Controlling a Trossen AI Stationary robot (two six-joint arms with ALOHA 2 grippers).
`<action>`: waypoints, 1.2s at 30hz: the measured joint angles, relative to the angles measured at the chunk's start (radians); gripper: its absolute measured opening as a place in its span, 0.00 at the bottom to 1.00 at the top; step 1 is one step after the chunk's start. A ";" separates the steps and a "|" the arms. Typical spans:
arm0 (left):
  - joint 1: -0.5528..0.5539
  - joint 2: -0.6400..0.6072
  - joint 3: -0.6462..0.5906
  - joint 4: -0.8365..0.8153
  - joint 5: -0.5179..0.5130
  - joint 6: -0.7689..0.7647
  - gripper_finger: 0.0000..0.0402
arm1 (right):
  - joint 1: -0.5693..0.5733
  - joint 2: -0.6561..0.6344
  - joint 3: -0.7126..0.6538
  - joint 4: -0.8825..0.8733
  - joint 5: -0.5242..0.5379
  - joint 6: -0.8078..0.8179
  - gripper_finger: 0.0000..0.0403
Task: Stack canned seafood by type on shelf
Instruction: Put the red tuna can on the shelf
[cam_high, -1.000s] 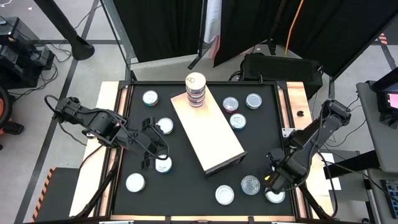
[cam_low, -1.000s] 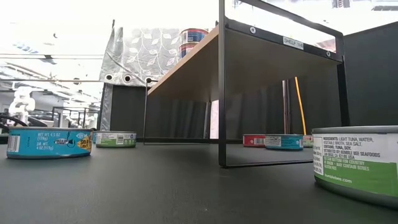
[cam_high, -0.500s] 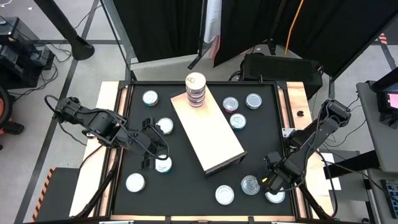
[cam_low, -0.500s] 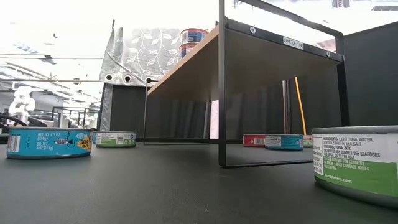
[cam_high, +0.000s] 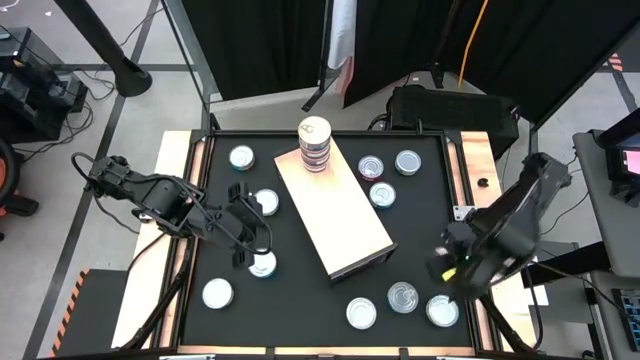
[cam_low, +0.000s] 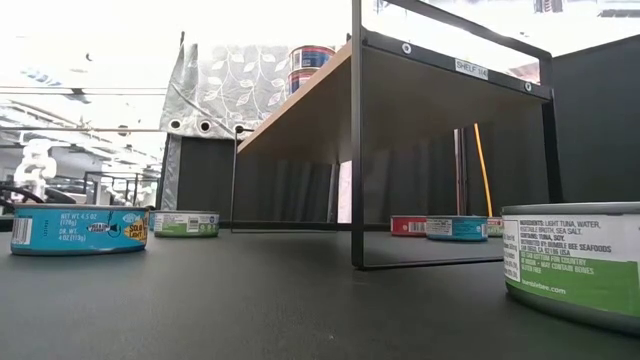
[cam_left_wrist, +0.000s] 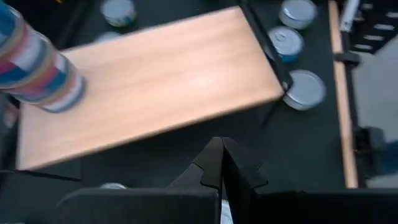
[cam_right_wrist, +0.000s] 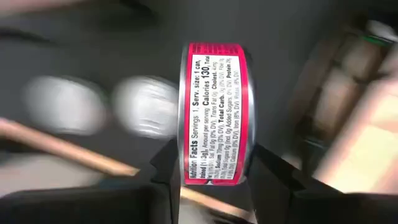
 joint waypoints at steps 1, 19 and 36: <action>0.006 0.000 0.000 0.002 -0.017 0.001 0.03 | -0.006 -0.022 0.026 -0.007 0.067 0.019 0.29; 0.210 0.000 0.000 0.177 -0.050 -0.008 0.03 | -0.425 -0.259 0.150 0.200 1.021 -0.471 0.32; 0.231 0.000 0.000 0.231 0.040 -0.012 0.03 | -0.825 0.010 -0.034 0.980 0.086 -1.150 0.32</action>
